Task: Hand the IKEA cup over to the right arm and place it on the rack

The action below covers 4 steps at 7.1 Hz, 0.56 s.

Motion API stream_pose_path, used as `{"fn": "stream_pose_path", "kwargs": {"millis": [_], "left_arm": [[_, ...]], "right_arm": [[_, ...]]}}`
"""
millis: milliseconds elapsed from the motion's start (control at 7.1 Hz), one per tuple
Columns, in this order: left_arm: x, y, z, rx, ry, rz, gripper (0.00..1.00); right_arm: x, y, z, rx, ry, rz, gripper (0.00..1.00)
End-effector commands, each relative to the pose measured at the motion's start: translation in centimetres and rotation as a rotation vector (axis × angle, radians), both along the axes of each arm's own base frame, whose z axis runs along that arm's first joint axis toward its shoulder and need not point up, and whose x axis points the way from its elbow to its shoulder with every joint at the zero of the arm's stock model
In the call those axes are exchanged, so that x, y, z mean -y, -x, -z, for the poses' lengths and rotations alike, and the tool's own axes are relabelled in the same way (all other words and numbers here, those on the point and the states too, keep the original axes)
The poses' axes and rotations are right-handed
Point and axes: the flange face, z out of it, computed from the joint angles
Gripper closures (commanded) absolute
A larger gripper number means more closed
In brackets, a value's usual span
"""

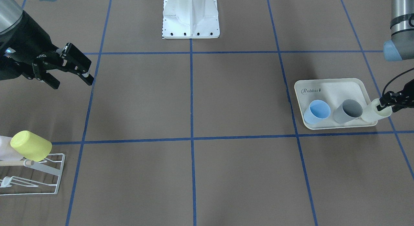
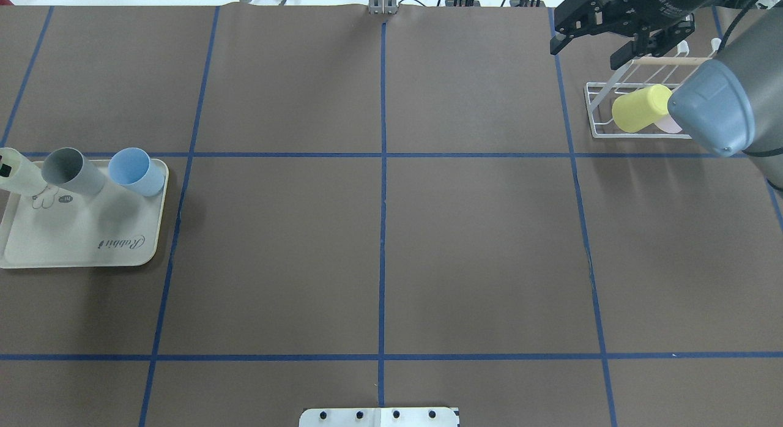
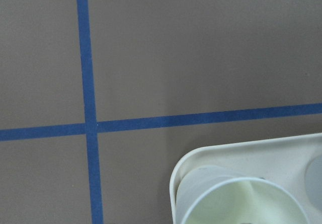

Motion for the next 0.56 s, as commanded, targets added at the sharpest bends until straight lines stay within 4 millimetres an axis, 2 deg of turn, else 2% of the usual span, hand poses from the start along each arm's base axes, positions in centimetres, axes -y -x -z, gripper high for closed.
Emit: {"fn": "stream_pose_path", "kwargs": {"millis": [0, 282, 422], "left_arm": [[0.0, -0.1, 0.5, -0.011, -0.003, 0.001, 1.0], [-0.2, 0.0, 3.1, -0.104, 0.0, -0.029, 1.0], [0.3, 2.1, 3.7, -0.113, -0.012, 0.008, 1.0]], "right_arm": [[0.0, 0.1, 0.0, -0.001, -0.001, 0.0, 0.01], [0.0, 0.2, -0.1, -0.001, 0.002, 0.003, 0.01], [0.0, 0.2, -0.2, -0.003, 0.003, 0.002, 0.01]]}}
